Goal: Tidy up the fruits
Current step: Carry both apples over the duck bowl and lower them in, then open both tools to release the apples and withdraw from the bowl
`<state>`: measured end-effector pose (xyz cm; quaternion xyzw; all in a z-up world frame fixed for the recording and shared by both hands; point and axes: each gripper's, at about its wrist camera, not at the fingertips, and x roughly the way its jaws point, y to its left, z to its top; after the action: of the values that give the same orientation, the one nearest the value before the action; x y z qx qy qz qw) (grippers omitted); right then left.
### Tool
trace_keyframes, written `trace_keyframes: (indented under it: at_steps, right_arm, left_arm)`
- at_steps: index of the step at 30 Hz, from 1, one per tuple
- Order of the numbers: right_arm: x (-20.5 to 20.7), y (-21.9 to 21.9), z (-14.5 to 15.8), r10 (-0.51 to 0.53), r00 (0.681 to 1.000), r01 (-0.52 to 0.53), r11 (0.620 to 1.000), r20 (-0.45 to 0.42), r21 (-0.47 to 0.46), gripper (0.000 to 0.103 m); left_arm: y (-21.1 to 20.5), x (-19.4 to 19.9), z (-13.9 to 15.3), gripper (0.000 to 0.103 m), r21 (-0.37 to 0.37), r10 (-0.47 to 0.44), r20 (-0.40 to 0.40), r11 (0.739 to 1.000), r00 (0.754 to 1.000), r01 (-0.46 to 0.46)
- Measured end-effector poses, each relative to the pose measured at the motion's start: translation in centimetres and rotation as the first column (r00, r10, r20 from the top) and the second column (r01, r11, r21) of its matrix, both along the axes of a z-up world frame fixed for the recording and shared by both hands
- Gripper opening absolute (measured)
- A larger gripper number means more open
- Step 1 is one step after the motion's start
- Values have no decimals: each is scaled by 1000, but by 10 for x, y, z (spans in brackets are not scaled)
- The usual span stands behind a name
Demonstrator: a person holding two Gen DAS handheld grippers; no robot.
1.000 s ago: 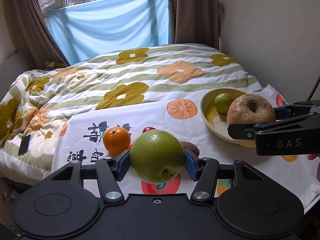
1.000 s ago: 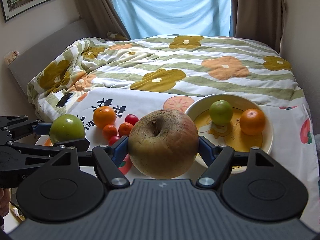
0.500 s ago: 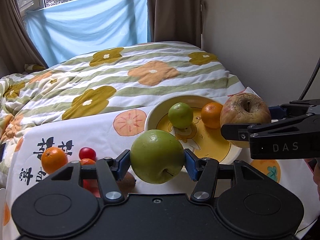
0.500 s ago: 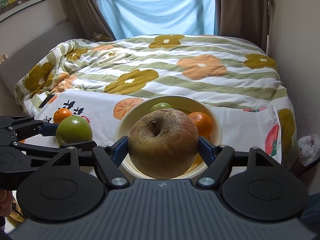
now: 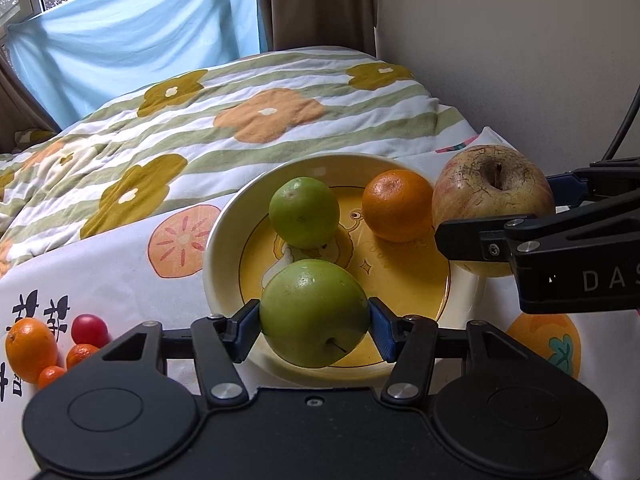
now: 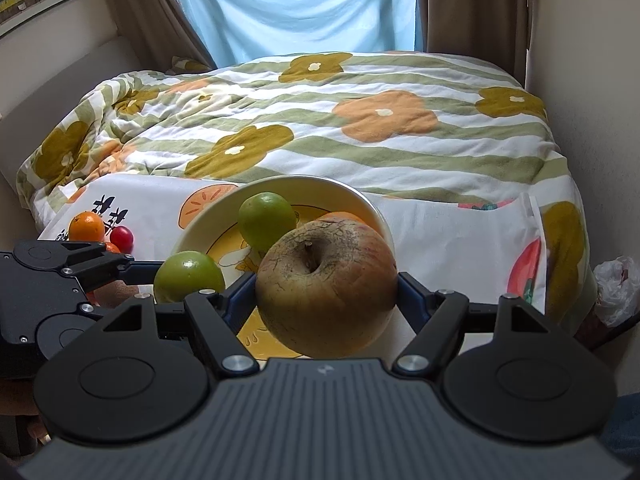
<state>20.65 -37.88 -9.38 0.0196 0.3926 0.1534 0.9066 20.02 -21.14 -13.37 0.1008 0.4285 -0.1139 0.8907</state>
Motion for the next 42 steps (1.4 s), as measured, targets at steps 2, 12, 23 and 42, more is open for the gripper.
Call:
trace_keyframes:
  at_steps: [2, 12, 23, 42]
  right_arm:
    - [2, -2, -2, -2, 1000, 2, 1000, -5, 2, 89]
    - [9, -4, -6, -10, 1000, 10, 1000, -23, 6, 89]
    - [13, 7, -15, 28, 999, -27, 999, -36, 24, 89]
    - [13, 20, -37, 96, 995, -94, 994, -30, 51, 90]
  left_arm:
    - [-3, 3, -3, 61, 1, -5, -11, 1000, 1000, 5]
    - [-5, -2, 8, 102, 41, -9, 59, 999, 998, 7]
    - [19, -27, 12, 102, 33, 68, 36, 997, 997, -69]
    - [33, -49, 10, 102, 44, 130, 39, 990, 991, -131]
